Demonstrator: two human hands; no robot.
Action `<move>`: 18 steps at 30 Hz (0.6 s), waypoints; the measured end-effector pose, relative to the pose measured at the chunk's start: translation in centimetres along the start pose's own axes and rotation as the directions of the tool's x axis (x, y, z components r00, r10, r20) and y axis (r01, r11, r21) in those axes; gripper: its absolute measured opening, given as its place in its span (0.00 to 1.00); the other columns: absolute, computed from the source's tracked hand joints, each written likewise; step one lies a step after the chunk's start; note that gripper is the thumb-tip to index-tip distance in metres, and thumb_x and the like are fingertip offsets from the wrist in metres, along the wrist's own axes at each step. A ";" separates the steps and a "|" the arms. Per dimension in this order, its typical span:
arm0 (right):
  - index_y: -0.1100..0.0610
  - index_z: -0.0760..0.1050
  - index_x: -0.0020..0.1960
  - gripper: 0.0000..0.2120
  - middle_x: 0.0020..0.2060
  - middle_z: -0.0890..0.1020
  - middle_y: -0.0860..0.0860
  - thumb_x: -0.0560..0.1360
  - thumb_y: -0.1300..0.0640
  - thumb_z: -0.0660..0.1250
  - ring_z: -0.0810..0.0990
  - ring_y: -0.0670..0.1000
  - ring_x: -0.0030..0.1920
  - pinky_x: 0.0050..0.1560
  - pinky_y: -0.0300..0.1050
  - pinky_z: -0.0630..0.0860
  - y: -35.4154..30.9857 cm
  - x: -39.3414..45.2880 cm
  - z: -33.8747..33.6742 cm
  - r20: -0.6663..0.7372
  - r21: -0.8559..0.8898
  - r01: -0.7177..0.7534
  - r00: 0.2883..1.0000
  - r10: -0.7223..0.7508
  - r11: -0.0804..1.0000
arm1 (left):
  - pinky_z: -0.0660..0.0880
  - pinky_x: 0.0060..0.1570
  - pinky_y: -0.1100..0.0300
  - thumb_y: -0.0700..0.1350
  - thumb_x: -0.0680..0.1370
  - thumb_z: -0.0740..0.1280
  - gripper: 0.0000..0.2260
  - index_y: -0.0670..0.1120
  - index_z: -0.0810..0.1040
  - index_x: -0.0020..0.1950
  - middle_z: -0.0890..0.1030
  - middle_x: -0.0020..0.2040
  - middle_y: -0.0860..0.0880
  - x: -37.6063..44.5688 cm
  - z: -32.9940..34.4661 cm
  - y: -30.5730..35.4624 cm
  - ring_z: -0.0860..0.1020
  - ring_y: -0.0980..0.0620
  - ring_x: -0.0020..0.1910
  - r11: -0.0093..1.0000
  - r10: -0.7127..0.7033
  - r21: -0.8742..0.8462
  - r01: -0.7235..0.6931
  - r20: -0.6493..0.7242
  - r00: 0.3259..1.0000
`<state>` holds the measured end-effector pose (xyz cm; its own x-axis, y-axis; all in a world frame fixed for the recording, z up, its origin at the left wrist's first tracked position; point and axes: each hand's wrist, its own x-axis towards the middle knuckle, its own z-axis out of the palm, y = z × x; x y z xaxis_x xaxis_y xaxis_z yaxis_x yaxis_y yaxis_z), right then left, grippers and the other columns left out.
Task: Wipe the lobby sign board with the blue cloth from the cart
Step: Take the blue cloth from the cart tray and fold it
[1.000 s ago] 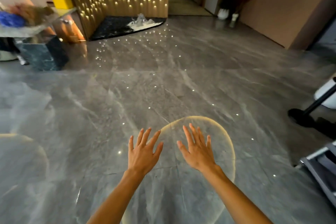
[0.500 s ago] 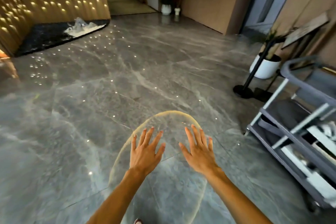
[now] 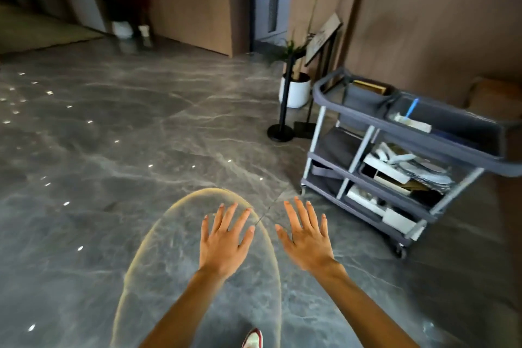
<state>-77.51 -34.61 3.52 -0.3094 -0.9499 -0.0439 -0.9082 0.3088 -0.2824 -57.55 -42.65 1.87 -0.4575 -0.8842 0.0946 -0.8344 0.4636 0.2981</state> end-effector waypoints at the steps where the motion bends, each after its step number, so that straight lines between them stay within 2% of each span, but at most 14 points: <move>1: 0.41 0.36 0.80 0.33 0.81 0.39 0.43 0.80 0.32 0.42 0.37 0.50 0.80 0.79 0.62 0.39 0.8 1.0 -0.3 -0.014 0.006 -0.032 0.999 0.032 0.999 | 0.47 0.79 0.41 0.66 0.81 0.44 0.26 0.65 0.58 0.79 0.55 0.82 0.56 1.7 0.4 0.4 0.50 0.51 0.82 1.000 0.026 -0.013 -0.026 0.007 1.000; 4: 0.42 0.38 0.80 0.33 0.81 0.41 0.43 0.80 0.32 0.42 0.39 0.50 0.81 0.79 0.62 0.41 2.7 3.7 -1.3 -0.061 0.004 -0.137 0.989 0.137 0.991 | 0.49 0.78 0.41 0.64 0.82 0.49 0.24 0.64 0.59 0.79 0.55 0.82 0.56 6.4 1.0 1.7 0.51 0.50 0.82 0.994 0.105 -0.005 -0.105 0.045 0.993; 13: 0.43 0.36 0.80 0.33 0.81 0.40 0.45 0.80 0.33 0.43 0.37 0.50 0.81 0.79 0.62 0.40 7.1 8.9 -3.8 -0.117 0.002 -0.395 0.912 0.392 0.919 | 0.49 0.78 0.41 0.63 0.83 0.50 0.24 0.64 0.58 0.80 0.54 0.83 0.55 19.1 2.7 6.9 0.51 0.49 0.82 0.928 0.372 -0.040 -0.369 0.093 0.924; 18: 0.41 0.37 0.80 0.33 0.81 0.39 0.44 0.80 0.32 0.42 0.36 0.50 0.80 0.77 0.60 0.37 9.8 9.9 -4.6 -0.165 0.031 -0.510 0.846 0.507 0.860 | 0.48 0.78 0.40 0.65 0.83 0.46 0.25 0.64 0.53 0.80 0.51 0.83 0.56 22.7 4.7 10.0 0.49 0.49 0.82 0.878 0.479 -0.057 -0.476 0.136 0.867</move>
<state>-90.73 -40.78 4.74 -0.7690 -0.6389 -0.0219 -0.6145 0.7483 -0.2499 -77.66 -57.81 2.55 -0.8383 -0.5367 0.0958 -0.4970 0.8246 0.2704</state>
